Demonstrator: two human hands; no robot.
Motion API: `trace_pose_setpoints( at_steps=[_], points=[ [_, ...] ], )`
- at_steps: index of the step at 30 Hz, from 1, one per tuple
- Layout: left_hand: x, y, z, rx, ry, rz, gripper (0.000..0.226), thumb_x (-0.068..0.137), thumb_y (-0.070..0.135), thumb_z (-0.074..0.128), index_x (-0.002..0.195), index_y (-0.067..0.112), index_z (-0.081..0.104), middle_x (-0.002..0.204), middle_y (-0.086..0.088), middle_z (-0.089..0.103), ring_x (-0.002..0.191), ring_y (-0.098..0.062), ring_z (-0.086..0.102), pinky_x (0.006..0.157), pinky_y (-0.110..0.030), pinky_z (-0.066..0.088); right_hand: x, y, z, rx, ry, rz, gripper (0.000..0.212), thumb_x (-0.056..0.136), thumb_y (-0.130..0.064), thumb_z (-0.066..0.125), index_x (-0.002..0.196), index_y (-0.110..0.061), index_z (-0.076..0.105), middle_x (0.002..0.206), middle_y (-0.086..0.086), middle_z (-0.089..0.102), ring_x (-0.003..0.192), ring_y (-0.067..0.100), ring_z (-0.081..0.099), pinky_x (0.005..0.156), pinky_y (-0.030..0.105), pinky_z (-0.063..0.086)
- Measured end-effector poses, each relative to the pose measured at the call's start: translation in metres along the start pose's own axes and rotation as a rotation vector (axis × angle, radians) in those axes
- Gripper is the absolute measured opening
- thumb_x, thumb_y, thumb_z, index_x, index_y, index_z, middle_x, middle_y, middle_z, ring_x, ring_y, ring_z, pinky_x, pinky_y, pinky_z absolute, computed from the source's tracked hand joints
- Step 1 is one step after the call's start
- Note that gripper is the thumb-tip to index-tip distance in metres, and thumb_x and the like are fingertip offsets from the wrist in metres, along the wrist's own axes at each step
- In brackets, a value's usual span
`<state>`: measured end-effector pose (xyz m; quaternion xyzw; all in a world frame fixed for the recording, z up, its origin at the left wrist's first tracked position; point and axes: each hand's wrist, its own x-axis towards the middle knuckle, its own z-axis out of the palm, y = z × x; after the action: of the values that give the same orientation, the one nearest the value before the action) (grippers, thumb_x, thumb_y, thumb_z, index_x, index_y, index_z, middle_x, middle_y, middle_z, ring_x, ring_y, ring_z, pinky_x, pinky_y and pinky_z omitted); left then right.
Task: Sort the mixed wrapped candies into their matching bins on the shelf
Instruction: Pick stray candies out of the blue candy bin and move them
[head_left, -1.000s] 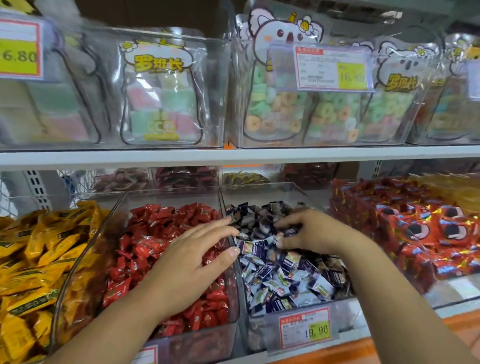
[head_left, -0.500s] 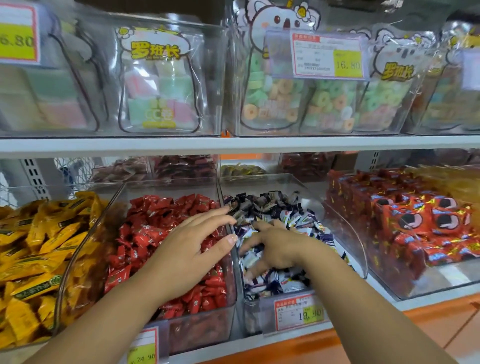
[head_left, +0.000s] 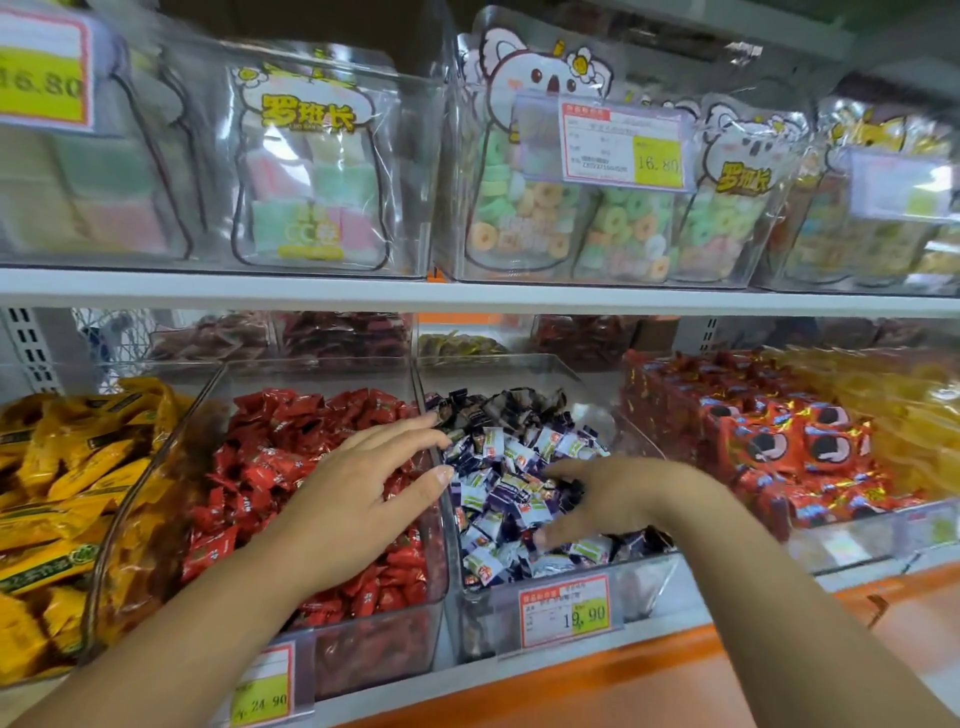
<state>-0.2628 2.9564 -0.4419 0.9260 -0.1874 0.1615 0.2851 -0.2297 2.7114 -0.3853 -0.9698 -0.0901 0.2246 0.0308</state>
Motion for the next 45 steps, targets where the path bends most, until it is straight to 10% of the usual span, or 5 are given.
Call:
trace_pose_setpoints(
  at_steps=[13, 26, 30, 36, 45],
  points=[
    [0.000, -0.002, 0.002, -0.060, 0.030, -0.009, 0.045, 0.087, 0.071, 0.036, 0.124, 0.051, 0.051, 0.137, 0.045, 0.028, 0.131, 0.017, 0.024, 0.104, -0.016, 0.020, 0.039, -0.005, 0.013, 1.218, 0.429, -0.058, 0.048, 0.082, -0.031, 0.075, 0.122, -0.016, 0.054, 0.094, 0.006, 0.066, 0.060, 0.016, 0.052, 0.048, 0.019, 0.044],
    [0.001, -0.003, 0.001, -0.062, 0.032, -0.016, 0.054, 0.077, 0.077, 0.030, 0.123, 0.055, 0.050, 0.136, 0.047, 0.028, 0.132, 0.012, 0.026, 0.106, -0.020, 0.021, 0.005, -0.008, 0.000, 0.096, 0.160, -0.168, 0.027, 0.088, -0.025, 0.068, 0.115, -0.024, 0.068, 0.118, -0.006, 0.067, 0.103, 0.012, 0.062, 0.092, 0.023, 0.045],
    [0.000, -0.001, 0.001, -0.056, 0.016, -0.024, 0.050, 0.083, 0.076, 0.036, 0.125, 0.052, 0.050, 0.138, 0.044, 0.028, 0.133, 0.009, 0.027, 0.106, -0.020, 0.021, 0.021, -0.012, 0.025, 0.084, 0.133, -0.172, 0.061, 0.083, -0.047, 0.069, 0.137, -0.031, 0.048, 0.137, 0.001, 0.049, 0.117, 0.021, 0.051, 0.098, 0.030, 0.042],
    [-0.001, 0.000, 0.001, -0.046, 0.001, -0.033, 0.050, 0.084, 0.075, 0.032, 0.127, 0.053, 0.047, 0.141, 0.043, 0.026, 0.135, 0.009, 0.025, 0.109, -0.024, 0.020, 0.038, -0.011, 0.033, 0.242, 0.317, -0.268, 0.012, 0.084, -0.030, 0.073, 0.078, -0.023, 0.065, 0.073, -0.008, 0.061, 0.072, 0.013, 0.058, 0.064, 0.025, 0.043],
    [-0.001, 0.001, 0.000, -0.060, 0.015, -0.023, 0.055, 0.080, 0.076, 0.032, 0.126, 0.050, 0.050, 0.134, 0.049, 0.024, 0.132, 0.010, 0.027, 0.107, -0.019, 0.020, 0.018, 0.021, -0.007, 0.623, 0.555, -0.198, 0.007, 0.091, -0.013, 0.064, 0.088, -0.011, 0.070, 0.077, 0.003, 0.072, 0.064, 0.011, 0.067, 0.058, 0.018, 0.054]
  ],
)
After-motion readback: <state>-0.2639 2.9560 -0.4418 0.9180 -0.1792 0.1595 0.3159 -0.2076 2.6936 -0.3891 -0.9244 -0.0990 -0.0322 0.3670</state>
